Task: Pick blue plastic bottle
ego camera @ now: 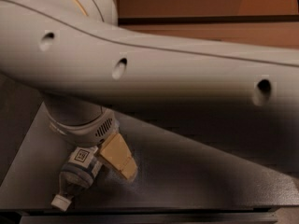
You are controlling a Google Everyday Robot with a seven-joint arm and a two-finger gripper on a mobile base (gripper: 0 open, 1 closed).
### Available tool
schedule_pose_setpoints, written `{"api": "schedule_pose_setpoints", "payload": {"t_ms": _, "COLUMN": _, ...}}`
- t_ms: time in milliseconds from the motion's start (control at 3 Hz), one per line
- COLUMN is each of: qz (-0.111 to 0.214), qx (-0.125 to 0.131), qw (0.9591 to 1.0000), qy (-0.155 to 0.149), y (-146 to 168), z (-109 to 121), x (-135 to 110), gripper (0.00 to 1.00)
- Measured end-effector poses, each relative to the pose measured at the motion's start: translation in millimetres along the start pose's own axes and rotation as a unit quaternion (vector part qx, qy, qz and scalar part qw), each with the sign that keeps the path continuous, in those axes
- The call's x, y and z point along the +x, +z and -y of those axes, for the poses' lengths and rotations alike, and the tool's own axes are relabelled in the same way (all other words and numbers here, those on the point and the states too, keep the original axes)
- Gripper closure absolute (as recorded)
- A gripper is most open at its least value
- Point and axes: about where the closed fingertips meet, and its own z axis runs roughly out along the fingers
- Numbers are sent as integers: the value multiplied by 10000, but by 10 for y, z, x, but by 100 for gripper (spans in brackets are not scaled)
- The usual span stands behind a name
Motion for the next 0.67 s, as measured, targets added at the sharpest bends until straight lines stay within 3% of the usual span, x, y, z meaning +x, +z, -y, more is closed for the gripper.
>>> {"api": "schedule_pose_setpoints", "payload": {"t_ms": 333, "qz": 0, "qx": -140, "qw": 9999, "qy": -38, "y": 149, "z": -74, "x": 22, "gripper": 0}}
{"api": "schedule_pose_setpoints", "payload": {"t_ms": 667, "qz": 17, "qx": -221, "qw": 9997, "qy": -56, "y": 210, "z": -114, "x": 49, "gripper": 18}}
